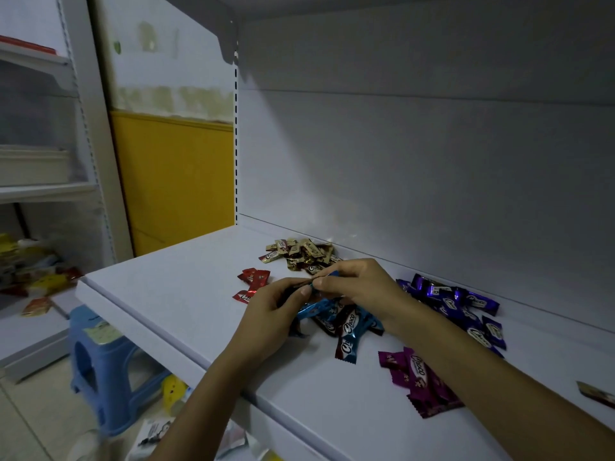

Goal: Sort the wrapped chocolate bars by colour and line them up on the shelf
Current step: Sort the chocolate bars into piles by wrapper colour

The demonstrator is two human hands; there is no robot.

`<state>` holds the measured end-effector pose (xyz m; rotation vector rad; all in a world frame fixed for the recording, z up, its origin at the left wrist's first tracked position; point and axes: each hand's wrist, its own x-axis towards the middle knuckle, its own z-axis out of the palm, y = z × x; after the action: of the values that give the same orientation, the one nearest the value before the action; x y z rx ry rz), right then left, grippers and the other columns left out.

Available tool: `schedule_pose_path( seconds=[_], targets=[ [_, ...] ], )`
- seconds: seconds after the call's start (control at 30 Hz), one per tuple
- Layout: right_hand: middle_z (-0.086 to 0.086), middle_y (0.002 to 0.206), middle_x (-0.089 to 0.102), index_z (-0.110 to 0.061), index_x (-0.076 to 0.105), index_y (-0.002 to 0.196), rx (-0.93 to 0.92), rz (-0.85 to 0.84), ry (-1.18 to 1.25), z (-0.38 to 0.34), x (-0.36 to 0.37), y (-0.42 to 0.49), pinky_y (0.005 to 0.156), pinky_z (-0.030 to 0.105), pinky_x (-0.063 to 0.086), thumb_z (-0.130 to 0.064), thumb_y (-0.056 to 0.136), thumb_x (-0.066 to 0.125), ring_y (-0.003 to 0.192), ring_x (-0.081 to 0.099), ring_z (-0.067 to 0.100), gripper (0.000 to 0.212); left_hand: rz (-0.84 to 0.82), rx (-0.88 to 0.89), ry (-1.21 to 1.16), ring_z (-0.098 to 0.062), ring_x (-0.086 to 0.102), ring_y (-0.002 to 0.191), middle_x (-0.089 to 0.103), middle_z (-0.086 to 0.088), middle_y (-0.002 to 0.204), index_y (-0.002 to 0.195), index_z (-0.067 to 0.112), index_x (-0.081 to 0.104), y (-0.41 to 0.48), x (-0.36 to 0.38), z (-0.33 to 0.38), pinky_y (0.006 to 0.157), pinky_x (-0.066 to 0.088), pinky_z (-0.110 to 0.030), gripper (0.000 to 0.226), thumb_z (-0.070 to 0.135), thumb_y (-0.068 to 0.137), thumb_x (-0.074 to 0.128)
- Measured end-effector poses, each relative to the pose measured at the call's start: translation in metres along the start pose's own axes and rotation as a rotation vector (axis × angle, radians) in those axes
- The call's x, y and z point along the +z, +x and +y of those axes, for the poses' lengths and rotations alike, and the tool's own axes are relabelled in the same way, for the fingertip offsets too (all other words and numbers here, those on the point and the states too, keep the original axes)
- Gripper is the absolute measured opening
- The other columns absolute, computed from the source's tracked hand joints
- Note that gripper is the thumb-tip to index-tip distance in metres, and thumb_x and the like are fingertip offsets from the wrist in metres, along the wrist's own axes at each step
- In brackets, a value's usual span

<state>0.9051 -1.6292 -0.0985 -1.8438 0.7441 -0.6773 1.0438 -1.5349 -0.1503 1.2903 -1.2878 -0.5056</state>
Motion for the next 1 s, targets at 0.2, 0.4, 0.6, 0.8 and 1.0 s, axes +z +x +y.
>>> schedule_pose_path(
  seconds=[0.2,0.4,0.6,0.8,1.0],
  targets=[
    [0.005,0.067,0.071,-0.009,0.069,0.092,-0.054,0.036,0.002,0.004,-0.009,0.008,0.059,0.022,0.056,-0.012,0.086,0.067,0.057,0.066,0.014,0.007,0.069,-0.098,0.003,-0.002,0.06,0.058,0.065,-0.002,0.082,0.089,0.023,0.062,0.001,0.0,-0.003,0.051,0.048,-0.018,0.018,0.033,0.096,0.049],
    [0.002,0.073,0.067,-0.016,0.069,0.085,0.097,0.17,-0.335,0.026,-0.036,0.013,0.058,0.024,0.051,-0.021,0.087,0.067,0.057,0.06,0.007,0.006,0.12,-0.142,0.012,-0.009,0.058,0.059,0.064,-0.011,0.082,0.09,0.021,0.061,0.002,0.002,-0.004,0.051,0.051,-0.021,0.021,0.035,0.096,0.048],
    [-0.01,0.068,0.057,-0.032,0.063,0.084,-0.074,0.355,-0.618,0.02,-0.033,0.01,0.059,0.026,0.045,-0.05,0.08,0.066,0.06,0.053,0.007,0.019,0.069,-0.127,0.022,-0.004,0.057,0.054,0.065,-0.007,0.079,0.089,0.022,0.062,0.002,0.002,-0.001,0.051,0.049,-0.018,0.025,0.04,0.093,0.046],
    [-0.008,0.081,0.072,-0.029,0.071,0.085,-0.158,-0.092,-0.122,0.003,-0.002,0.002,0.062,0.014,0.052,-0.025,0.082,0.071,0.072,0.068,0.004,0.006,0.022,-0.071,0.035,-0.004,0.057,0.058,0.064,0.002,0.069,0.087,0.025,0.066,0.0,0.002,0.0,0.055,0.049,-0.025,0.036,0.053,0.083,0.044],
    [-0.004,0.084,0.068,-0.019,0.067,0.082,-0.038,0.431,-0.356,0.012,-0.067,0.014,0.049,0.015,0.043,-0.022,0.086,0.067,0.062,0.063,0.005,0.005,0.071,-0.105,0.081,-0.008,0.061,0.084,0.067,0.0,0.09,0.088,0.037,0.068,0.001,0.002,-0.002,0.067,0.048,-0.02,0.037,0.054,0.088,0.035]
  ],
)
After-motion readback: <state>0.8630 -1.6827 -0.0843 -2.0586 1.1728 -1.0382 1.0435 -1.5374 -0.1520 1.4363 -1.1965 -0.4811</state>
